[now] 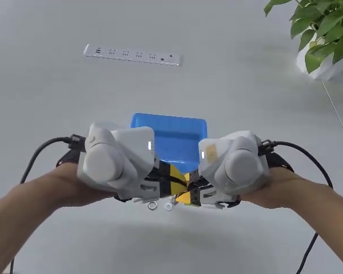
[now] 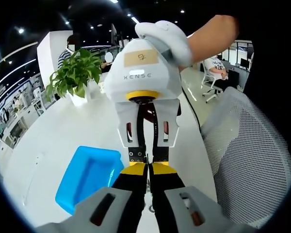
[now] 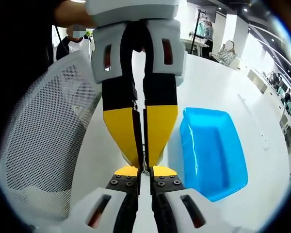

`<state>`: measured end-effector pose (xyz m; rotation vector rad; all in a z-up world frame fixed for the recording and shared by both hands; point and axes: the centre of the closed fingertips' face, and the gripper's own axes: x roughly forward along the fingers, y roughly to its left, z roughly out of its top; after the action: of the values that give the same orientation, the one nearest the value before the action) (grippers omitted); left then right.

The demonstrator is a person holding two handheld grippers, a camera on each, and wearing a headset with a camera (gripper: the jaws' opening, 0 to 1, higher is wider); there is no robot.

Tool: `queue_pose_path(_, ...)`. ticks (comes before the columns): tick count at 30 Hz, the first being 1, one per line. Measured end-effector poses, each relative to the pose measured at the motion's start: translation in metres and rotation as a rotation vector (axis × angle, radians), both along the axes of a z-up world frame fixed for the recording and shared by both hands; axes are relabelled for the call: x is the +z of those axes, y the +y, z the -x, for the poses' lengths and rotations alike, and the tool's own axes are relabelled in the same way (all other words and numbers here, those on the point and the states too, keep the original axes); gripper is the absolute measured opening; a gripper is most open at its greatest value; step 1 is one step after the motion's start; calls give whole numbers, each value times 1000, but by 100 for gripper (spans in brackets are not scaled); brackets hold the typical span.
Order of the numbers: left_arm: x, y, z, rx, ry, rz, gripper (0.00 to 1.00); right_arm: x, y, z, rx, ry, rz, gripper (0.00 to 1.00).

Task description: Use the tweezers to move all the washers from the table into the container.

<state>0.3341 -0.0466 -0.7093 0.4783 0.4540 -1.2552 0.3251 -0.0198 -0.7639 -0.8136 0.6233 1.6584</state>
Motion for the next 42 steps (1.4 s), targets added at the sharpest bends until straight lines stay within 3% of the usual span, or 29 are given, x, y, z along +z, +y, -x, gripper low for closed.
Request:
queue_pose_path(22, -7, 12, 3, 17, 5, -19, 16, 1, -3, -1, -31, 2, -13, 7)
queue_pose_path(42, -17, 22, 10, 35, 20, -43, 17, 2, -6, -2, -37, 0, -15, 6)
